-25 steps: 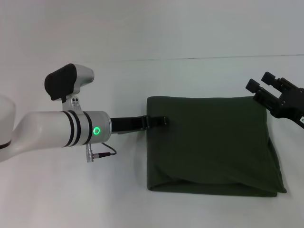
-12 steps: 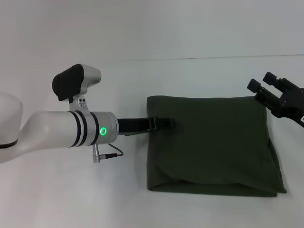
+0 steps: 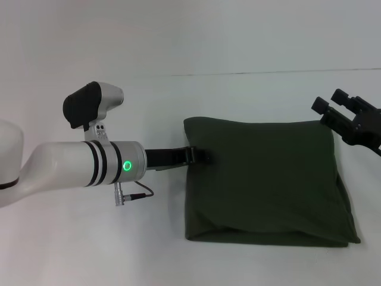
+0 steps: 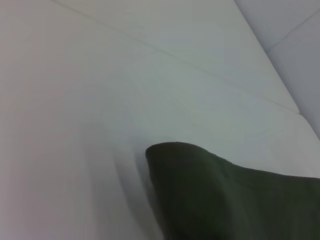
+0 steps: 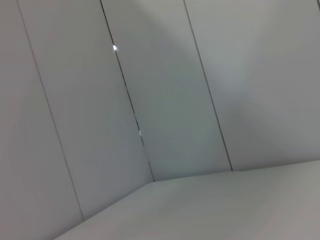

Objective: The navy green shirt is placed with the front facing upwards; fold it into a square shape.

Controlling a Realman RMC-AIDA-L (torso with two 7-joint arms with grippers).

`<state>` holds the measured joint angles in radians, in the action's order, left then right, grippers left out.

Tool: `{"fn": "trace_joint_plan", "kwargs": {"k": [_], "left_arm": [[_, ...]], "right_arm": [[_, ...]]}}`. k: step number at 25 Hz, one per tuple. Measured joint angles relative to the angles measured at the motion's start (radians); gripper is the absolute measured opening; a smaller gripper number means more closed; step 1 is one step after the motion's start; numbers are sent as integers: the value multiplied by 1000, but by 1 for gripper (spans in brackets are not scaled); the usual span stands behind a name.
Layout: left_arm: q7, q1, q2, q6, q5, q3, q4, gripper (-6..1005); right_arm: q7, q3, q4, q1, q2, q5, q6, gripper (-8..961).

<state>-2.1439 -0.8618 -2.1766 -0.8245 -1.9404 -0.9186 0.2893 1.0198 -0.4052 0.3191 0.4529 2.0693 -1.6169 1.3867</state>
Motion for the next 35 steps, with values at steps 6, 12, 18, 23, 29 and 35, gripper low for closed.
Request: {"fn": "trace_joint_plan", "kwargs": {"k": [6, 12, 18, 23, 29, 35], "left_arm": [[11, 6, 0, -21, 9, 3, 1, 345], [24, 28, 4, -54, 9, 0, 23, 130], [20, 95, 9, -137, -1, 0, 132, 56], [-29, 152, 15, -180, -74, 0, 245, 57], [-80, 175, 31, -198, -192, 10, 315, 56], [-82, 178, 49, -189, -210, 13, 337, 63]], "right_arm": [[3, -4, 11, 3, 2, 2, 0, 653], [3, -3, 12, 4, 5, 0, -6, 653], [3, 0, 12, 0, 8, 0, -8, 653], [3, 0, 12, 1, 10, 0, -10, 653], [3, -4, 11, 4, 13, 0, -18, 653], [3, -7, 6, 9, 15, -1, -20, 653]]}}
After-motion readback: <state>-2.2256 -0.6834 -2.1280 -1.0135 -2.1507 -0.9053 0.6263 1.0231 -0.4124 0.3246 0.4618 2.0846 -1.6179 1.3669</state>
